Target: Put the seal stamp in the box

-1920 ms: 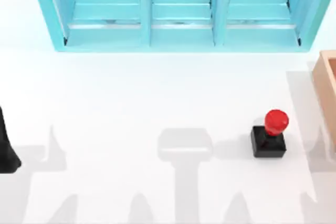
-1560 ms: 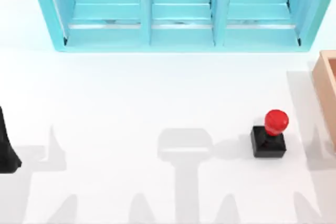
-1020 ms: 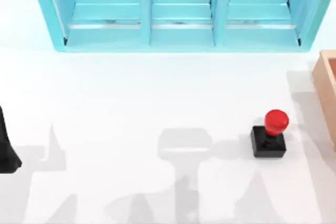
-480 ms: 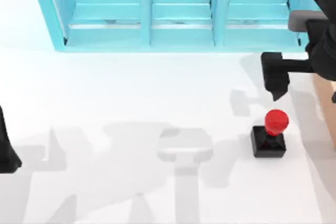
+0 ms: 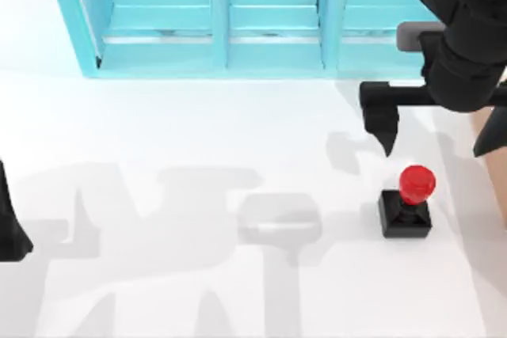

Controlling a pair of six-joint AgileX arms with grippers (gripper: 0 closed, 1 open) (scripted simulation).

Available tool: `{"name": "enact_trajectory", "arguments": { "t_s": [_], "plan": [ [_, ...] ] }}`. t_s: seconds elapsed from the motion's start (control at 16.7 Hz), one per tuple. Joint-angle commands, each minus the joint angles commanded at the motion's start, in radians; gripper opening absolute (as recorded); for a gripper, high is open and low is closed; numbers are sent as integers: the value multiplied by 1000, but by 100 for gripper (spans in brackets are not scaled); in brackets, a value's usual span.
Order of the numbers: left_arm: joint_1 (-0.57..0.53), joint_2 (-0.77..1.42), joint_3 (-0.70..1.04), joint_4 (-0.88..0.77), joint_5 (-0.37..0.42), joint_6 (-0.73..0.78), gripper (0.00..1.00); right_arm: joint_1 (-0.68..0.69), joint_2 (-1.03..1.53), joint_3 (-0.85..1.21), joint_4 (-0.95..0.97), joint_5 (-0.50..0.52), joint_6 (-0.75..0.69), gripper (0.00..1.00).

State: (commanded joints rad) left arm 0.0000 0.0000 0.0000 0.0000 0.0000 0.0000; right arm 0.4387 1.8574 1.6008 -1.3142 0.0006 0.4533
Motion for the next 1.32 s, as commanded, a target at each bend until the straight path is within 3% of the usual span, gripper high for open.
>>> {"name": "enact_trajectory", "arguments": {
  "t_s": [0.3,0.78,1.08,1.32],
  "plan": [
    [0,0,0,0,0,0,100,-3,6,-39,41,0,-2,100],
    [0,0,0,0,0,0,100,3,75,-288,365,0,4,100],
    [0,0,0,0,0,0,100,3,78,-301,379,0,5,100],
    [0,0,0,0,0,0,100,3,78,-301,379,0,5,70]
  ]
}}
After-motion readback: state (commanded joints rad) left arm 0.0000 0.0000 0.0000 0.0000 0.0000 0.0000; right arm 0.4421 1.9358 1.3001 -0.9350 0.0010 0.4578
